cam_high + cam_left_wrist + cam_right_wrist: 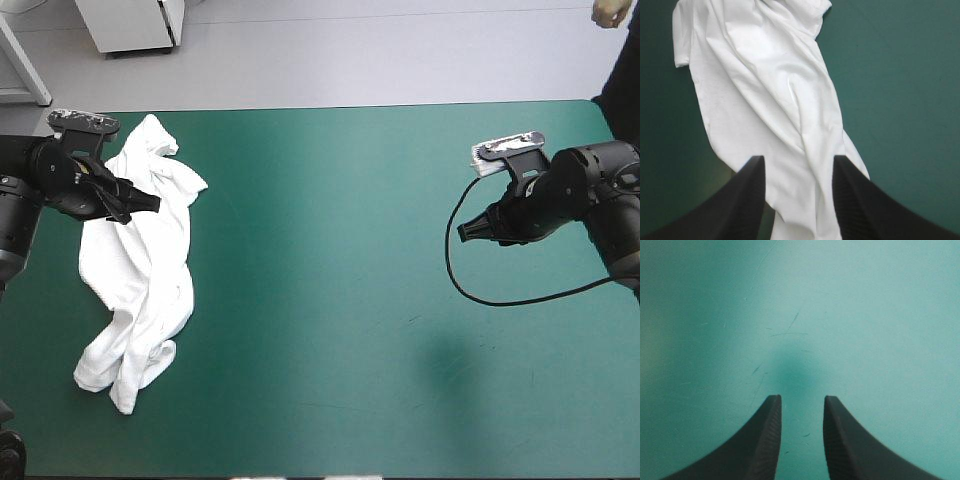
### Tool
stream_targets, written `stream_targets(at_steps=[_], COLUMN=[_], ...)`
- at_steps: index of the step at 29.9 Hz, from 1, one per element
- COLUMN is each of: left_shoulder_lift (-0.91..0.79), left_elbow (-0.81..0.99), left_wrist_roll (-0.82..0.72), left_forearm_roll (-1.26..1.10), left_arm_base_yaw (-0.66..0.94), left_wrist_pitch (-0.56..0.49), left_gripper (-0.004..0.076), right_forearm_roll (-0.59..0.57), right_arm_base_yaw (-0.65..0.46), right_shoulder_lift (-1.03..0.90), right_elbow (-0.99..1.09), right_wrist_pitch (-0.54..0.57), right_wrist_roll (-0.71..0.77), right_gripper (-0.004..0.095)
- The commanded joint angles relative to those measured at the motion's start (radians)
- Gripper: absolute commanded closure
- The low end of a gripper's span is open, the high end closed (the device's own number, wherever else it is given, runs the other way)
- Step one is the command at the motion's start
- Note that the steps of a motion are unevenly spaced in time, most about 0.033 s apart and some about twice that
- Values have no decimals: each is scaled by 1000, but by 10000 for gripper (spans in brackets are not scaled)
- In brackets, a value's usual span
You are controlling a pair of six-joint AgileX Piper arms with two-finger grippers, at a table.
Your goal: Fold the cloth
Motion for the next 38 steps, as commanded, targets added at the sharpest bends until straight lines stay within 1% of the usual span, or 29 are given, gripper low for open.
stream_targets(at_steps=[1,4,7,12,16,20,23,28,32,34,38], left_shoulder_lift=[-29,-29,-29,8,129,296,405,532,573,584,622], left_elbow=[-30,-30,-30,-30,-37,-93,-151,-266,-293,-291,-289], left_wrist_roll=[-9,-9,-9,-9,-15,10,24,3,-18,-31,-34], left_forearm_roll=[15,38,43,56,22,-159,-251,-224,-159,-127,-135], left_arm_base_yaw=[0,0,0,15,86,170,193,198,202,204,213], left_wrist_pitch=[31,31,31,14,-51,-64,-102,-127,-156,-154,-134], left_gripper=[409,409,409,409,409,409,384,290,281,281,281], right_forearm_roll=[-36,-61,-28,-24,-20,-15,21,60,93,110,138], right_arm_base_yaw=[-3,-3,-3,-3,-3,-3,-3,-3,-3,-3,-3], right_shoulder_lift=[-16,-2,3,4,4,4,7,14,14,14,14], right_elbow=[-36,-36,-36,-36,-36,-36,-36,-36,-36,-36,-36], right_wrist_pitch=[-29,-29,-29,-29,-34,-74,-88,-94,-97,-103,-104], right_wrist_roll=[2,13,13,13,12,9,-3,-22,-36,-39,-44], right_gripper=[631,631,631,630,631,631,631,631,631,631,631])
